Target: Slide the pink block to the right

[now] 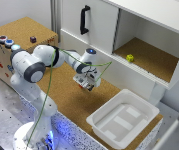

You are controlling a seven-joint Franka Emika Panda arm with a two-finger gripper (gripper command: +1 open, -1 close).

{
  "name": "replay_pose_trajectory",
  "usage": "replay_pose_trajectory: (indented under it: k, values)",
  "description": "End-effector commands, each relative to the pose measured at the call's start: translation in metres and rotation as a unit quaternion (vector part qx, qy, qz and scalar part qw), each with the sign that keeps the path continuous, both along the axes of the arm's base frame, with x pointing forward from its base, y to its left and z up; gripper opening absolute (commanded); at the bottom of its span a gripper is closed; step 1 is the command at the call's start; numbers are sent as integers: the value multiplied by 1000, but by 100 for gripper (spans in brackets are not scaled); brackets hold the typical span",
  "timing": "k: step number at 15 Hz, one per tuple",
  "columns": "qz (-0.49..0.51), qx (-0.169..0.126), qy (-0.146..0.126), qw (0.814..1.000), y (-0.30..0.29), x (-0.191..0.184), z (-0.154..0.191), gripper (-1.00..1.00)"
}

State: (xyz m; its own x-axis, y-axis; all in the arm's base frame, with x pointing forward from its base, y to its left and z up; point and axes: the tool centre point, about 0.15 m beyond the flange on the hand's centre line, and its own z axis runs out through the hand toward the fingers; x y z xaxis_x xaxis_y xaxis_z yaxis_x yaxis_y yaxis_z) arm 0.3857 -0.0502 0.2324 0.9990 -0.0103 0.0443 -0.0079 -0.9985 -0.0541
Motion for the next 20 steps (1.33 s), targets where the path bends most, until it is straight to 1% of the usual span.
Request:
replay_pose_trajectory:
  k: [1,4,7,10,14,15,17,20]
  values:
    - [9,10,-4,1000,25,18,-19,-100]
    - [8,9,-4,1000,41,31,-25,-100]
    - [21,6,5,1000,61,43,-29,-100]
    - [12,10,16,1000,79,39,-32,-100]
    - [-1,22,8,1000,118,39,-15,-100]
    - [-1,25,9,1000,129,40,-14,-100]
    - [16,32,21,999,157,40,-17,-100]
    - [27,34,42,998,184,38,-26,-100]
